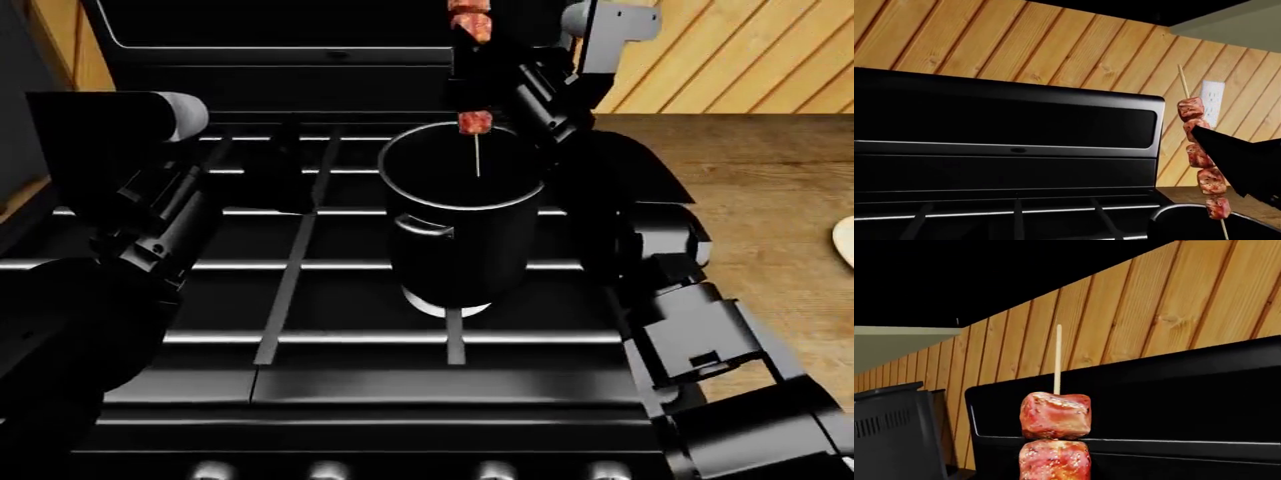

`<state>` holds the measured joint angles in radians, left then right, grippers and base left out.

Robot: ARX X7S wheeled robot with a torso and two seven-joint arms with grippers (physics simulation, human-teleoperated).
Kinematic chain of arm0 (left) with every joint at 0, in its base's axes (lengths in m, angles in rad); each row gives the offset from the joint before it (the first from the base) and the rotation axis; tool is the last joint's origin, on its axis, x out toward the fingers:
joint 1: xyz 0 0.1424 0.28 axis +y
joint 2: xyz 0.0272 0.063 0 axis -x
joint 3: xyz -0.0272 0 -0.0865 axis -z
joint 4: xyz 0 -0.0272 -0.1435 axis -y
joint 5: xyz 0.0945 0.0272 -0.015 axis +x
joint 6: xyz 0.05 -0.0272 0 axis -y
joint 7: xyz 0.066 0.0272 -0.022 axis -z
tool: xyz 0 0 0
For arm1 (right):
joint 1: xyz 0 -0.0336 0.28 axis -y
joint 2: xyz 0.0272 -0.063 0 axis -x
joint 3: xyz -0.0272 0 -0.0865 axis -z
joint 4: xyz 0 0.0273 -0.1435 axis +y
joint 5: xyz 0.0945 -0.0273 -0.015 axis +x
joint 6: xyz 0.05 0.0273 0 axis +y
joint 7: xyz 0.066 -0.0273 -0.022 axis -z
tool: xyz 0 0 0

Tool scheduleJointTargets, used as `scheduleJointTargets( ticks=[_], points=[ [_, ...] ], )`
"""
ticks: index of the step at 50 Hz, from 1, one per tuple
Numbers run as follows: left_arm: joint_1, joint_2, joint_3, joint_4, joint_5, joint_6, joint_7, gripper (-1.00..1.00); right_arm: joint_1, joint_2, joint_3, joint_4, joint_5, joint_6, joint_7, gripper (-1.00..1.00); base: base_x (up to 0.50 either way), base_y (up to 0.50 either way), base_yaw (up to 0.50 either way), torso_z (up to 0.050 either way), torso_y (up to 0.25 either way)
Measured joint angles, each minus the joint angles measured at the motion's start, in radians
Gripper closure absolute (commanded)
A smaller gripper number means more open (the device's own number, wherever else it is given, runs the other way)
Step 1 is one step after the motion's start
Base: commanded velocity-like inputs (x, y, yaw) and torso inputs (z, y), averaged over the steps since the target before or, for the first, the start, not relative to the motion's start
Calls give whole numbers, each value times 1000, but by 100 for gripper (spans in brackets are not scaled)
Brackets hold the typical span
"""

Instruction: Frozen meat rests on a plate on the counter. Retrieve the meat and place it in a pot on a burner. Then turn the burner on.

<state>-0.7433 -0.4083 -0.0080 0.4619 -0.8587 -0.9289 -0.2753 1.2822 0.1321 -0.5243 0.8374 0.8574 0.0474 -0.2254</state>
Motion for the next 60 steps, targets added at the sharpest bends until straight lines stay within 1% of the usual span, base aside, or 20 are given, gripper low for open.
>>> scheduleJointTargets(
  ticks=[40, 41, 60],
  points=[
    [-4, -7, 5, -4, -17, 4, -16, -100, -64, 43, -16, -133, 18, 75, 76, 100, 0, 0, 0, 0, 0],
    [-4, -7, 6, -4, -17, 4, -16, -100, -65, 45, -17, -137, 17, 76, 78, -100, 0, 0, 0, 0, 0],
    [-1, -11, 9, -6, -22, 12, -18, -100, -78, 60, -28, -178, 9, 93, 95, -100, 0, 0, 0, 0, 0]
  ],
)
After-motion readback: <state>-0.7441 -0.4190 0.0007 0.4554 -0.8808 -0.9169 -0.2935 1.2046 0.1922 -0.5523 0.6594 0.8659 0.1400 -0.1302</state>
